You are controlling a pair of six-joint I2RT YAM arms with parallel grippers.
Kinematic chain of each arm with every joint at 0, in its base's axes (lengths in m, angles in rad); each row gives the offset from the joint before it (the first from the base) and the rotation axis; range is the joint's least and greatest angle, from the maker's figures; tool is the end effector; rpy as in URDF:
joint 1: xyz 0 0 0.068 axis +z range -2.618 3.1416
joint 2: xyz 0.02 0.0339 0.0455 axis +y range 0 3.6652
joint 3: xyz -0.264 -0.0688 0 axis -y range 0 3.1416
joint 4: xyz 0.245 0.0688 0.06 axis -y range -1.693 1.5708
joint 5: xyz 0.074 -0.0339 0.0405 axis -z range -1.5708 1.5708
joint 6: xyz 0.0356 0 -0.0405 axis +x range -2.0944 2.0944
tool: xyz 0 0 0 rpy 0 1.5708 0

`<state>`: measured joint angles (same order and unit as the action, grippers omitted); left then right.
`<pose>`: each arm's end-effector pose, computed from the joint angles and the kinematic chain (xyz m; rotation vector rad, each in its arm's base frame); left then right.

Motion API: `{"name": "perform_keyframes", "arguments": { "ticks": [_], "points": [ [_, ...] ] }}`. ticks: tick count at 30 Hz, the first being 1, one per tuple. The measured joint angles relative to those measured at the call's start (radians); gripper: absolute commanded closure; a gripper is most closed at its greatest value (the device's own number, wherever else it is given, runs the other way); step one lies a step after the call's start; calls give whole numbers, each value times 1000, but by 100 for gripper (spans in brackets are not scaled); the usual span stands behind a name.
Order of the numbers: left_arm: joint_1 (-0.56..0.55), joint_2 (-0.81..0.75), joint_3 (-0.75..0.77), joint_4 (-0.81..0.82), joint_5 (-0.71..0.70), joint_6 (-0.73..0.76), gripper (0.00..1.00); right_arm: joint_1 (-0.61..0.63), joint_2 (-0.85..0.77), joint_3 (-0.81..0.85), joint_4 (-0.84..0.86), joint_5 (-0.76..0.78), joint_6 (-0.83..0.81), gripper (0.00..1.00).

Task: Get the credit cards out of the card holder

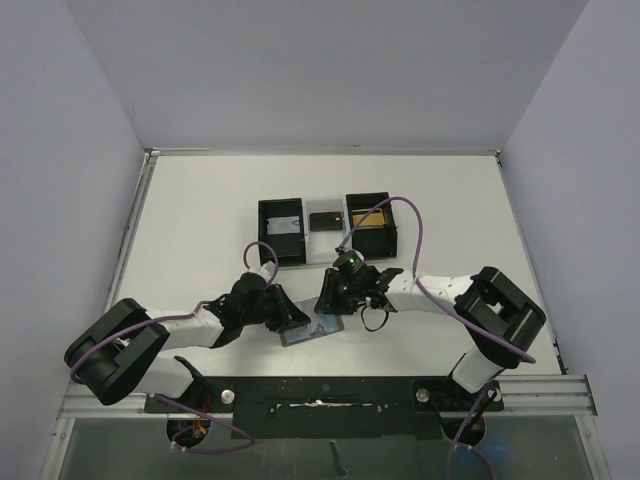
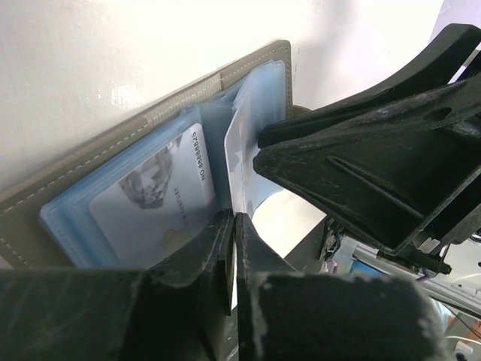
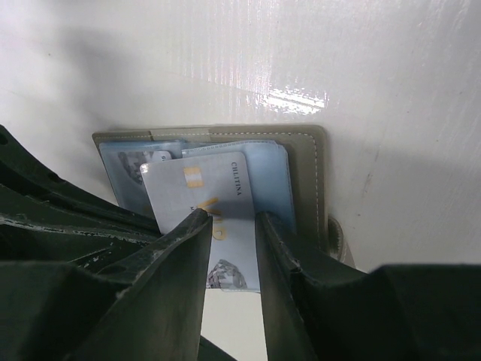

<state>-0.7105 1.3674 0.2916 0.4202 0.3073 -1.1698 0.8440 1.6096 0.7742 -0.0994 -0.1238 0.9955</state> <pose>0.1608 -0.1526 0.1192 -0.3914 2.5292 -1.2480 0.1987 0.2301 0.1479 0.1514 2.7317 0.8190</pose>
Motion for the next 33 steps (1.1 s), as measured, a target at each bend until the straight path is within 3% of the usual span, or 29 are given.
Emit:
{"name": "perform_keyframes", "arguments": {
  "ticks": [16,22,26,29,33],
  "points": [
    [0,-68,1,-71,-18,28,100,0,0,2,-5,7,4,68],
    [0,-75,1,-80,-20,30,84,0,0,4,-8,8,3,68],
    [0,-64,1,-64,-18,26,79,0,0,4,-8,8,4,68],
    [0,-35,1,-39,-13,23,80,0,0,4,-8,8,4,68],
    [0,1,2,-12,-3,18,93,0,0,4,-8,7,3,68]
  ]
}}
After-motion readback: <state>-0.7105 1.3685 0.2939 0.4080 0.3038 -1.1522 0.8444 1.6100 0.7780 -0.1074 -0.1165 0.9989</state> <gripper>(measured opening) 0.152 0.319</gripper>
